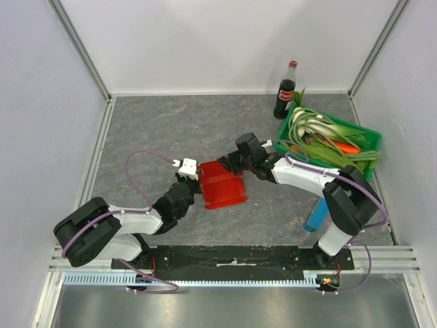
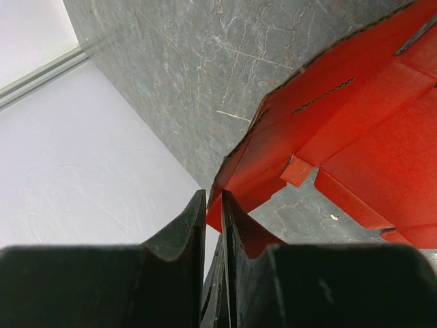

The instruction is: Fold the paper box

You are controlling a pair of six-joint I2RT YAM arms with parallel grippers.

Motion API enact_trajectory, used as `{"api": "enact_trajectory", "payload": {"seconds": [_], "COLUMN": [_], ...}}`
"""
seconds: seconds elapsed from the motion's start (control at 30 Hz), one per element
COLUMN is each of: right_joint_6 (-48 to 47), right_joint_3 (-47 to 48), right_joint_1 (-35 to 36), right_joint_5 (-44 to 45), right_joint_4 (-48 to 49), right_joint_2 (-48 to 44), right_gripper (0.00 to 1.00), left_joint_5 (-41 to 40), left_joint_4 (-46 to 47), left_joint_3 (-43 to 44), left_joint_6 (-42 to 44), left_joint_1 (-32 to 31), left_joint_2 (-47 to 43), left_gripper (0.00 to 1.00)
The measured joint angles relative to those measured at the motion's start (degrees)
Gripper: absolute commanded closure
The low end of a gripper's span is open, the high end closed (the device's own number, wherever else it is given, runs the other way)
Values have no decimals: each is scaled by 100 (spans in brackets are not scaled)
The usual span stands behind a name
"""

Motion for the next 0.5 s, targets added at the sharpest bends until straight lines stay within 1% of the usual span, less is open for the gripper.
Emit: {"api": "enact_trajectory", "payload": {"seconds": [0.07,0.23,0.4,0.43,0.5], "right_joint_6": [2,0,7,9,20], "right_joint_3": [0,0,0,0,0], "right_joint_1": [0,0,0,0,0], "right_joint_5": [-7,-57,-81,-85,-90], "right_joint_4": [0,2,9,13,35], "right_joint_2": [24,76,129,129,129], "right_gripper": [75,73,83,87,92], "left_joint_5": [-24,-37,-39,-39,-42], "left_joint_4": [33,114,142,144,162], "left_joint_3": [0,0,0,0,-2], "left_joint_6": [17,76,131,138,144], "left_joint_1": [-15,-31,-35,-35,-39], "left_joint_2": [26,52,68,81,101], "left_gripper": [98,98,98,98,98]}}
